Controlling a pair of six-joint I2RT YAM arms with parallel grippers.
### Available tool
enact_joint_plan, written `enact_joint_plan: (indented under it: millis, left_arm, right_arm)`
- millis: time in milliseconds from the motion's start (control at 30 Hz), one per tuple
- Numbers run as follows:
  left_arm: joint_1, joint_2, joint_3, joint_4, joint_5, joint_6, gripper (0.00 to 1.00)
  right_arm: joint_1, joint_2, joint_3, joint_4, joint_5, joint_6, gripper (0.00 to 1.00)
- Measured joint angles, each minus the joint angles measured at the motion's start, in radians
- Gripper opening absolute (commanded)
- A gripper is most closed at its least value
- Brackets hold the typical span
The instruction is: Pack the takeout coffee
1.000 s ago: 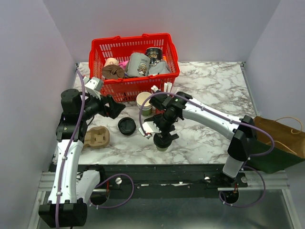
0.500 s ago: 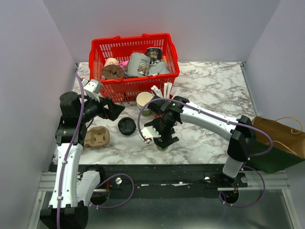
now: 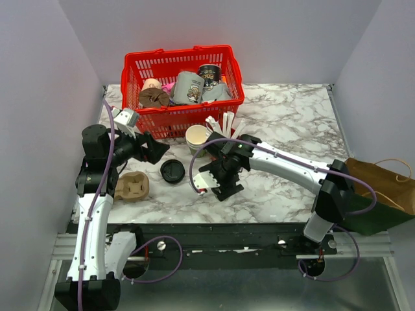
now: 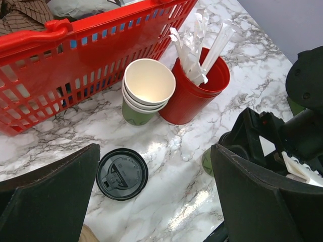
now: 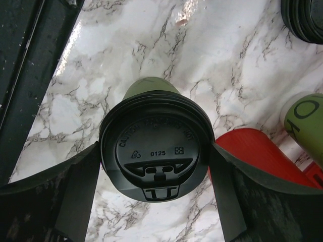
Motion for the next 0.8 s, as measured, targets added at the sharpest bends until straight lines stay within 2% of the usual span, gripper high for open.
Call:
enact_joint_plan:
  millis: [167,333,433,800]
  left_arm:
    - [0.001,0.017,0.000,0.001,0.001,-0.001,0.99]
    - [0.001,0.039,0.013,0.000,0.010,-0.006,0.99]
    - [0.001,0.052,0.032,0.009,0.015,-0.011,0.99]
    - [0.001,0.089,0.047,0.050,0.033,-0.037,0.99]
  right_arm:
    - [-0.002,-0.053,-0.056,0.025,0.053,0.024,0.79]
    - [-0.054,-0.126,-0.130,0.030,0.086,0.042,0.79]
    - [-0.155,-0.156,-0.151,0.026,0.088,0.057,0.79]
    - [-0.649,-0.141,-0.132,0.027,0.104,0.127,0.79]
